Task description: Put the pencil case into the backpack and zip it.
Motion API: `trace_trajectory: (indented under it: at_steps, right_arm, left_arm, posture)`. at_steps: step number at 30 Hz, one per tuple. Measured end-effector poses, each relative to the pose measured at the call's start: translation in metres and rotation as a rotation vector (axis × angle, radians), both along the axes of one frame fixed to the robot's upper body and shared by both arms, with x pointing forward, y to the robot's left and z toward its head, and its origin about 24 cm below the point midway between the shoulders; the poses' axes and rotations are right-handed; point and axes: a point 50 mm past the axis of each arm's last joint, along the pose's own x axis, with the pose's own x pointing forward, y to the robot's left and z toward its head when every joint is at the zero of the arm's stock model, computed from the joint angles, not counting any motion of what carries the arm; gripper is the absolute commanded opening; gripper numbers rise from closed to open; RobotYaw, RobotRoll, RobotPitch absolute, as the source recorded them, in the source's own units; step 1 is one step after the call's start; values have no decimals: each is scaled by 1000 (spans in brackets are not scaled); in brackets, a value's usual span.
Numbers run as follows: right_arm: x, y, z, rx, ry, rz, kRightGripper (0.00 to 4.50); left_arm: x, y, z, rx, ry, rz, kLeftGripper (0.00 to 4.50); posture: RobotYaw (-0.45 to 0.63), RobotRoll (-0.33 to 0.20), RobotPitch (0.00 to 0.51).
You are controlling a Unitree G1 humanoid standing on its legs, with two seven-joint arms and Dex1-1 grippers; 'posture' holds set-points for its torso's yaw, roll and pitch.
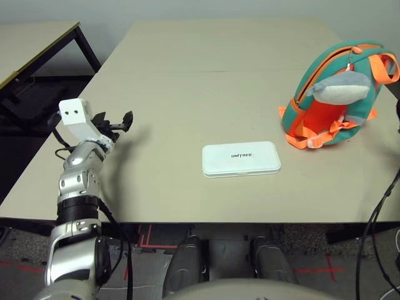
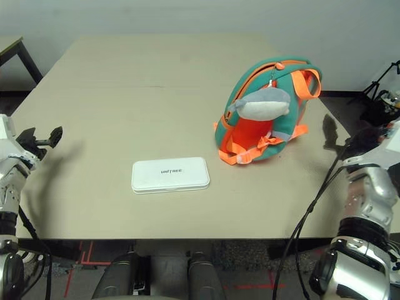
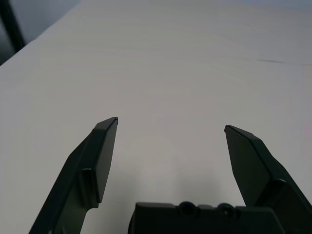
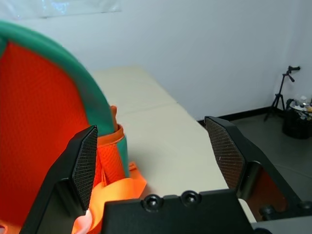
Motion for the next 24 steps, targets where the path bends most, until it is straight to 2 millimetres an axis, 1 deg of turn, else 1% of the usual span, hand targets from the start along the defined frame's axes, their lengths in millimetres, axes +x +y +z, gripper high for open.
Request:
trace_trajectory:
  at_steps: [3,5,8,9,11,14,17,21,24]
  right_arm:
    - [-11,-6,5,60,160,-14,4490]
    - [-19,-7,11,102,260,-22,4490]
    - [-29,4,19,187,421,12,4490]
    - [-33,10,20,214,497,41,4490]
    - [-39,28,23,279,639,135,4490]
    - [-39,56,19,399,793,288,4490]
    - [-33,79,9,449,878,412,4005]
    - [-22,97,-3,463,909,474,2785]
    - [-13,117,-18,472,958,538,1816]
  left_arm:
    - [1,-4,29,-146,31,-90,4500]
    - [-4,-1,48,-255,69,-143,4500]
    - [-13,-1,66,-392,165,-244,4500]
    - [-17,-2,69,-436,211,-280,4500]
    - [-25,-6,71,-508,303,-353,4500]
    - [-30,-14,64,-614,443,-419,4500]
    - [-33,-24,51,-651,556,-466,4500]
    - [-34,-37,33,-665,638,-516,4500]
    - [-34,-49,21,-690,693,-570,4500]
  posture:
    - [5,0,77]
    - [-2,0,65]
    - [-15,0,56]
    - [-21,0,54]
    - [-19,0,53]
    - [-16,0,55]
    - [-13,0,56]
    - [5,0,68]
    - [14,0,72]
